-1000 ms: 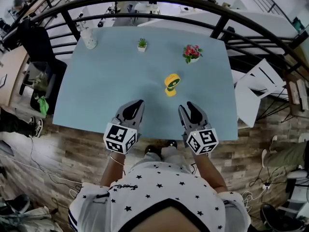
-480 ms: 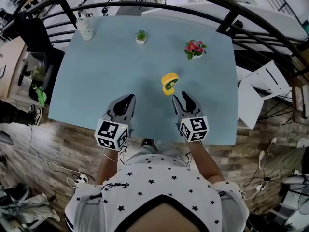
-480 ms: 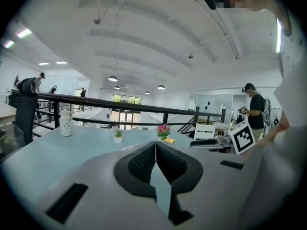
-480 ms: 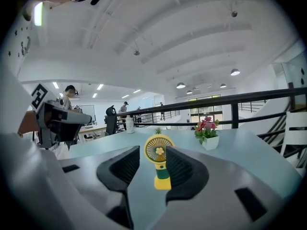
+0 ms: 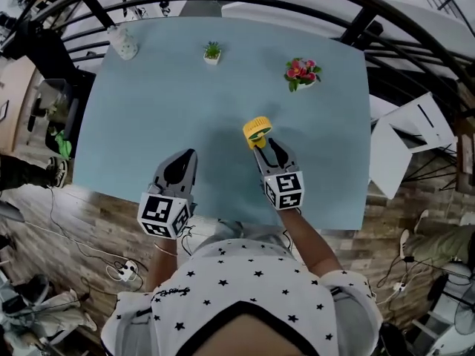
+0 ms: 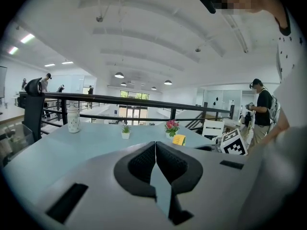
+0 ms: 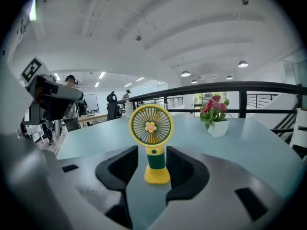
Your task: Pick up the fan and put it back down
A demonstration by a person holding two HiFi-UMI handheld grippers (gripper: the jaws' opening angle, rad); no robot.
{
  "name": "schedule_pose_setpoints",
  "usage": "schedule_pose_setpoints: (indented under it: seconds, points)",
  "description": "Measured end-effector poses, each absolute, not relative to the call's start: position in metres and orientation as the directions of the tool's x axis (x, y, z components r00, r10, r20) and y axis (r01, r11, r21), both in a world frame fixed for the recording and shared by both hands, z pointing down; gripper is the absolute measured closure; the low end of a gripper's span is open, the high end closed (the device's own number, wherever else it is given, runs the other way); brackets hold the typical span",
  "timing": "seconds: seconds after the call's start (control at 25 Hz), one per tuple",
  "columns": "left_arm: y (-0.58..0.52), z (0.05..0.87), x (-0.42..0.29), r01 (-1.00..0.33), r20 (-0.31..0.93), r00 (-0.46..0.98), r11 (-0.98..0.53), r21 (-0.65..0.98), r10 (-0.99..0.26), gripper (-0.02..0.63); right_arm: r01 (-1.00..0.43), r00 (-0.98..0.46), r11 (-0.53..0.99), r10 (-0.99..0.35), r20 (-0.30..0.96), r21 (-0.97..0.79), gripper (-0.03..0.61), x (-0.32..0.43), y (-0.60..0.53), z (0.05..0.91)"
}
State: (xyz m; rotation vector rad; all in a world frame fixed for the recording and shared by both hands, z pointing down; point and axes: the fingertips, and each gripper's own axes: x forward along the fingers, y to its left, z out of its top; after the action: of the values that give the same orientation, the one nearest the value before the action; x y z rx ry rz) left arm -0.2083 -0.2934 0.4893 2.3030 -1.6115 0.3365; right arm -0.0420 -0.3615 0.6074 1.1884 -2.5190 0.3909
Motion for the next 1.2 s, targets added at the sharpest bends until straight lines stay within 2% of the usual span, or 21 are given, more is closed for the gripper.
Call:
schedule_pose_setpoints:
  seconds: [0.64, 0.96, 1.2]
  points:
    - [-0.288, 0.5, -0.242, -0.979, 0.426, 0.205, -0.19, 0.077, -0.881, 0.586, -0.724, -0.631, 0.687, -0.623, 0.462, -0.062, 0.38, -0.077, -0.395, 0.649]
    - [-0.276, 0.501, -0.251, -0.985, 0.442, 0.171, -0.16, 0.062, -0.881, 0.586, -0.731, -0.608, 0.682, -0.641, 0.469, -0.016, 0.377, -0.08, -0.402, 0.654]
    - [-0.267, 0.5, -0.257, -0.989, 0.44, 0.15, -0.139, 0.056, -0.885, 0.586, -0.731, -0.599, 0.682, -0.653, 0.463, 0.015, 0.408, -0.081, -0.409, 0.653]
